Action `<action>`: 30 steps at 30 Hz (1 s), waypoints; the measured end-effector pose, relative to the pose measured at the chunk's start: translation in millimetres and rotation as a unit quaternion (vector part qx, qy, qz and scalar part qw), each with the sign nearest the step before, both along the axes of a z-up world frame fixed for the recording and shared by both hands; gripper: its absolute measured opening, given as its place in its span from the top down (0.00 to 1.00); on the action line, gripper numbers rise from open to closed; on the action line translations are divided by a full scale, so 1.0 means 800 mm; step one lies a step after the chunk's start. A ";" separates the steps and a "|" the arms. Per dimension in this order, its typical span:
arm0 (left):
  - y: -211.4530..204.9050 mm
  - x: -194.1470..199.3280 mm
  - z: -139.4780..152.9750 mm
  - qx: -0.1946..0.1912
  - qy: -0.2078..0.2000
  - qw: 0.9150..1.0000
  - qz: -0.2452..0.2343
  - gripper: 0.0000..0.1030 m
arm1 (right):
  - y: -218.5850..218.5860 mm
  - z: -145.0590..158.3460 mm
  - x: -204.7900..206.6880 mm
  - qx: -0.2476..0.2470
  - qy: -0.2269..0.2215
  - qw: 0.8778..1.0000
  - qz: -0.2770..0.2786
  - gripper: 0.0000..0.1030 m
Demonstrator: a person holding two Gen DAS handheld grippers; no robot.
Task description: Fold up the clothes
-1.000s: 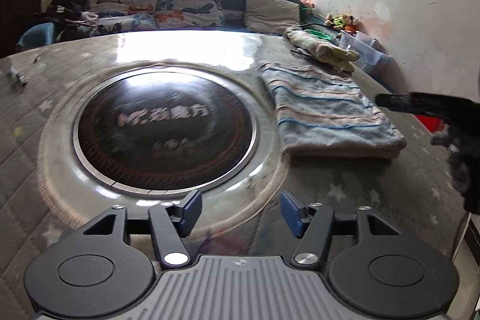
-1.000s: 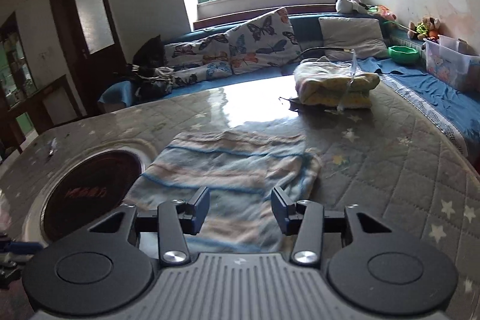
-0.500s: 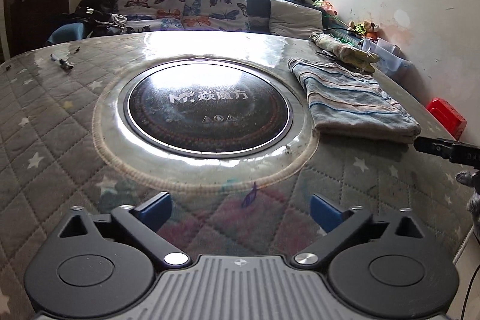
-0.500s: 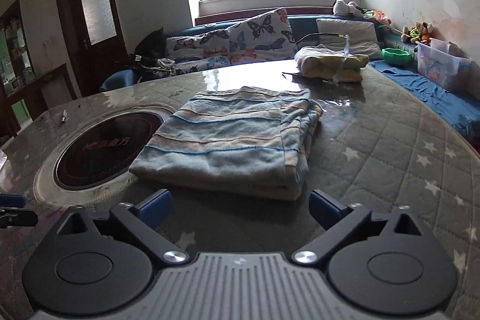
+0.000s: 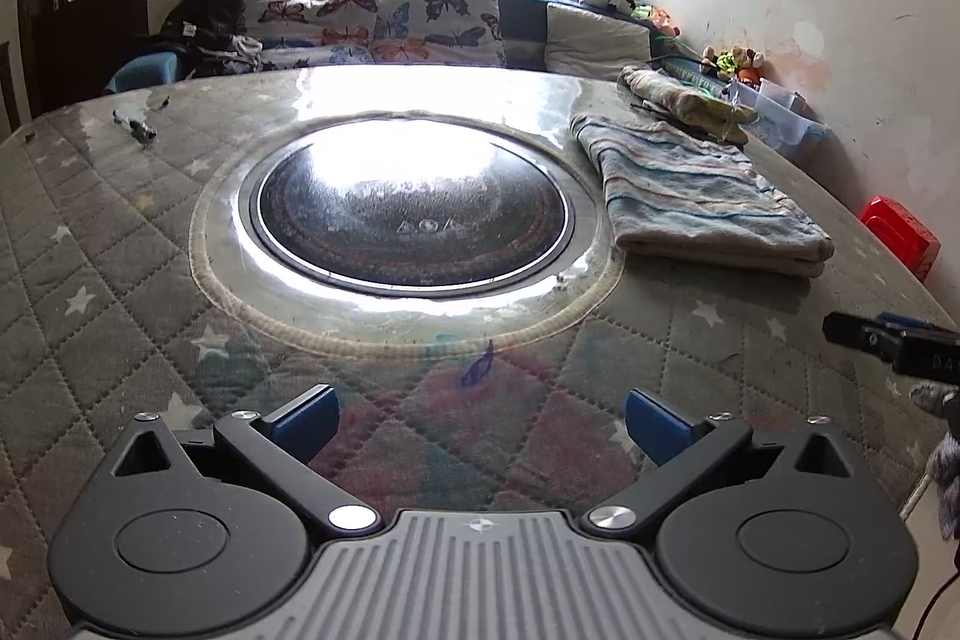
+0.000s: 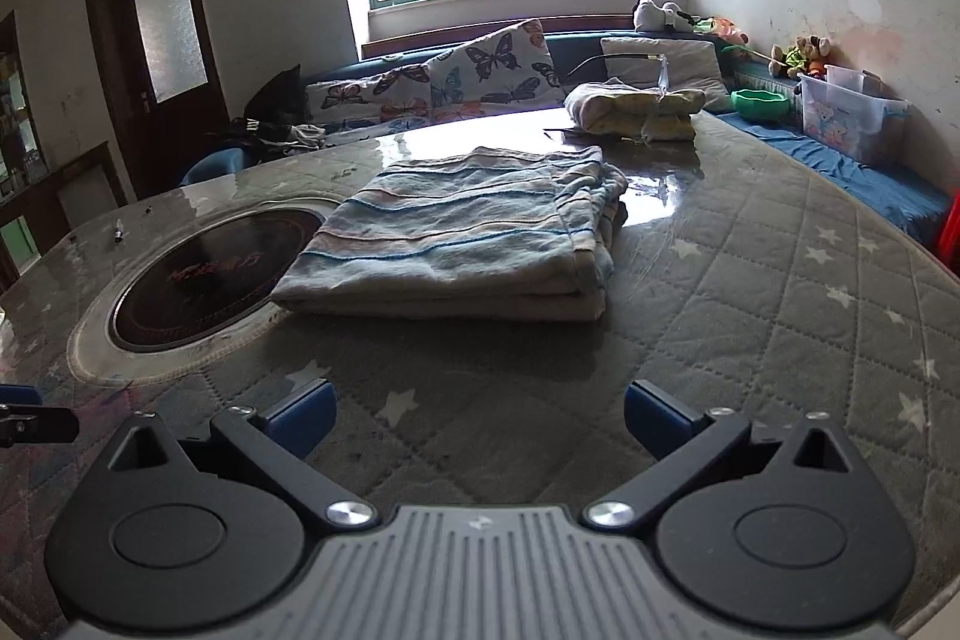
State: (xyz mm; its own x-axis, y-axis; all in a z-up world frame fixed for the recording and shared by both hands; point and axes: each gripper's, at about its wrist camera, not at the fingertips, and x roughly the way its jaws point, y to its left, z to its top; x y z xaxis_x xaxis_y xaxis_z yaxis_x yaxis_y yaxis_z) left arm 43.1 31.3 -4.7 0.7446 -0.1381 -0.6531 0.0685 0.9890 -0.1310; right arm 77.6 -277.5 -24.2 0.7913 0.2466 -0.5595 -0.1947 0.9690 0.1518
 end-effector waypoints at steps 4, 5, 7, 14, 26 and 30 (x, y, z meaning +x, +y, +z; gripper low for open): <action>-0.011 -0.005 0.004 0.013 -0.023 1.000 0.005 0.00 | 0.009 0.005 -0.013 0.003 -0.007 1.000 0.005 0.00; -0.014 -0.007 0.005 0.015 -0.029 0.999 0.004 0.00 | 0.011 0.006 -0.016 0.003 -0.008 1.000 0.005 0.00; -0.019 -0.009 0.007 0.017 -0.033 0.999 0.002 0.00 | 0.014 0.008 -0.020 0.006 -0.008 1.000 0.004 0.00; -0.044 -0.007 0.007 0.032 -0.024 0.999 -0.020 0.00 | 0.018 0.010 -0.028 0.009 -0.004 1.000 -0.007 0.00; -0.063 -0.008 -0.001 0.032 0.003 0.999 -0.027 0.00 | 0.027 0.012 -0.038 -0.010 -0.003 1.000 -0.021 0.00; -0.067 -0.009 -0.001 0.032 0.009 0.999 -0.028 0.00 | 0.031 0.012 -0.043 -0.021 0.000 1.000 -0.020 0.00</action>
State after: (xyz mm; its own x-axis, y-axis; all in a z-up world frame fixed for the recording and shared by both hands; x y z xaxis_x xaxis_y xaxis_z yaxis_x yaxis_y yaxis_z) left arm 35.6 -22.1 -5.6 0.7251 -0.1368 -0.6749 0.1216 0.9901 -0.0700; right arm 43.4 -253.0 -14.2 0.8003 0.1915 -0.5681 -0.1564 0.9815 0.1105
